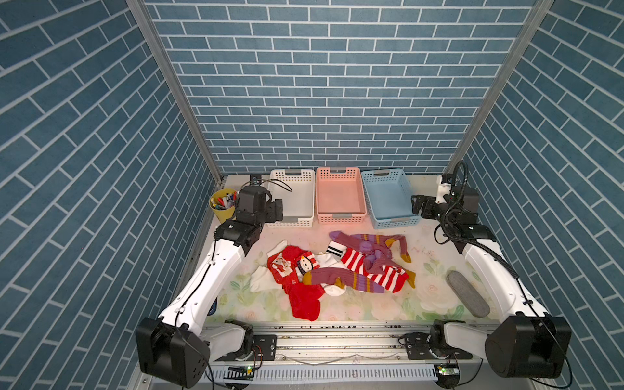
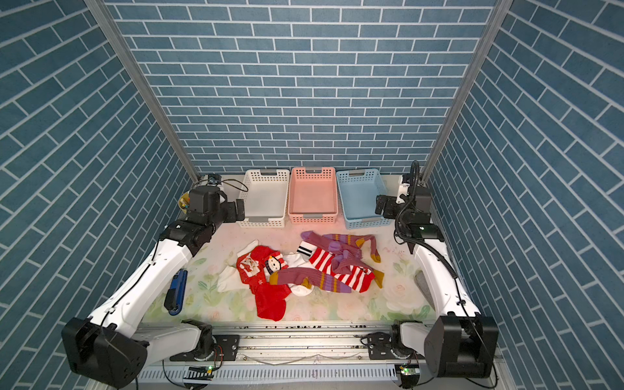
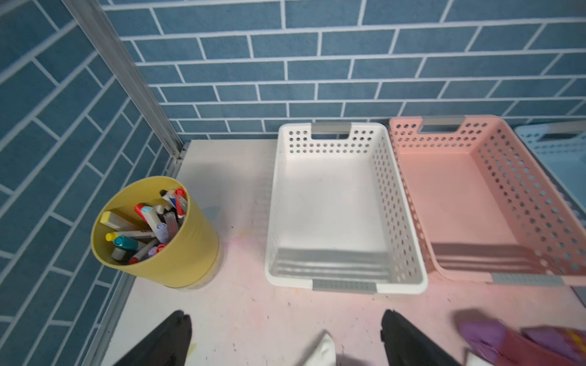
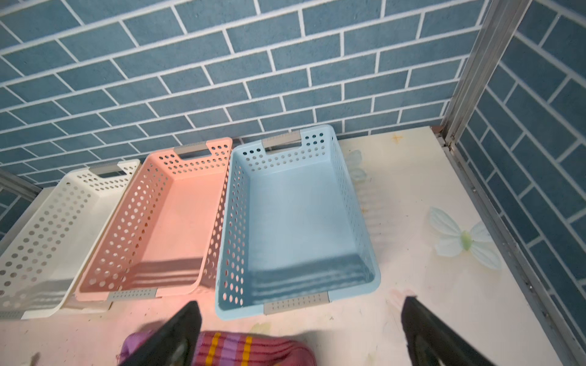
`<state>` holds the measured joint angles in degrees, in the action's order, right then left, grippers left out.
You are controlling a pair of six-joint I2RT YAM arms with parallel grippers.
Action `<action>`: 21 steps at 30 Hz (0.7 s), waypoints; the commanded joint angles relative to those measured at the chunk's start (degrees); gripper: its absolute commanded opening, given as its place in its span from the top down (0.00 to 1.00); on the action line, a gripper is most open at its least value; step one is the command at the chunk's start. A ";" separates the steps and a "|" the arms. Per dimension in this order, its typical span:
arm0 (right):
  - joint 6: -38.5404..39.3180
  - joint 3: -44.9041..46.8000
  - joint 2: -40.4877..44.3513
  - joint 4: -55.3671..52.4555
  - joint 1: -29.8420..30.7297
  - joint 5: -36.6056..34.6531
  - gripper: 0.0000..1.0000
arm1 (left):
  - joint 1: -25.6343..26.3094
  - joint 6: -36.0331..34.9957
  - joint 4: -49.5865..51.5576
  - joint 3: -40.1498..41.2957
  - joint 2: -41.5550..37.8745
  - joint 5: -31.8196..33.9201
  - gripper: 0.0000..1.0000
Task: Sort the socks into the basket by color
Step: Pick up the sock at the center of the board.
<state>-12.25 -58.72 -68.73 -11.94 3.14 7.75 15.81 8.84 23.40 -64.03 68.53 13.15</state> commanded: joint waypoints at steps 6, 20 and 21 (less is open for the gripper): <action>-1.02 -3.94 0.58 -13.26 4.18 2.15 0.06 | 2.01 2.97 7.35 -2.13 -4.65 -5.06 0.00; -3.36 -5.09 0.17 -20.66 15.54 2.64 0.15 | 9.32 4.09 9.77 -3.79 -2.85 -4.38 0.00; -3.54 -4.83 0.15 -20.90 16.89 2.14 0.16 | 9.93 3.85 9.99 -3.97 -2.59 -4.17 0.00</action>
<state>-13.72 -62.41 -68.34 -29.56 17.41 10.02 24.05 12.53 31.53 -66.52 65.17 6.96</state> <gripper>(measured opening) 0.849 0.996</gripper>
